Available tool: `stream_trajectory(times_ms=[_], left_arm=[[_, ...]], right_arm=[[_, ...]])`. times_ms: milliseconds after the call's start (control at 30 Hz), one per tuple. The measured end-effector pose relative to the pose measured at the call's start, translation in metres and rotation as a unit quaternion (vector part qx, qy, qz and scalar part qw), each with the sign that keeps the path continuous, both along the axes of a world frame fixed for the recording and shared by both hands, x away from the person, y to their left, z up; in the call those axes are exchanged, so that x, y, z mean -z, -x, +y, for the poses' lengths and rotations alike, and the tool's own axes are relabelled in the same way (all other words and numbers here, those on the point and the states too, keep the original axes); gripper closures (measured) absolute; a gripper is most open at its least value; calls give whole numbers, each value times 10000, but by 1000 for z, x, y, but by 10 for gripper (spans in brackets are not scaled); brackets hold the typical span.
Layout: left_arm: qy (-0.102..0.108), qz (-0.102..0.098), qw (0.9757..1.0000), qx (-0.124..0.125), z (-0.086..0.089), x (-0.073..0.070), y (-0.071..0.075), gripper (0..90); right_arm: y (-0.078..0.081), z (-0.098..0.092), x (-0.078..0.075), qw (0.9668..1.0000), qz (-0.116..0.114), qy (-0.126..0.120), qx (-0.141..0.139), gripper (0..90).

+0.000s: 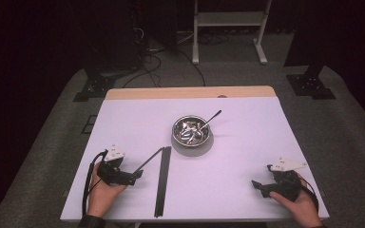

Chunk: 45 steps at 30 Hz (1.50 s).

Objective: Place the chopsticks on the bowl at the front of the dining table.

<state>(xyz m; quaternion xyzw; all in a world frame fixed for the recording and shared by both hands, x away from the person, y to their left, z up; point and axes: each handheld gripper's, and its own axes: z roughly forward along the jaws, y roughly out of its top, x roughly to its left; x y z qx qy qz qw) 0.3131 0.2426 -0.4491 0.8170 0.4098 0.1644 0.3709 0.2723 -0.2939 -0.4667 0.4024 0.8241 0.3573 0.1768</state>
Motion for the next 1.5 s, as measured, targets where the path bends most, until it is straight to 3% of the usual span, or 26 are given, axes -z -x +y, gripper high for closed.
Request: stream_trajectory(times_ms=[567,667,1233,1500], left_arm=[[-211,50,9997,99,-13,8,-10,0],[-437,111,9989,88,-14,11,-11,0],[-559,269,9981,24,-15,8,-11,0],[-565,315,9978,149,-15,5,-10,33]], right_arm=[[0,0,0,10000,1,-2,0,116],[0,0,0,10000,0,-1,1,116],[0,0,0,10000,-1,-2,1,116],[0,0,0,10000,-2,-1,0,116]])
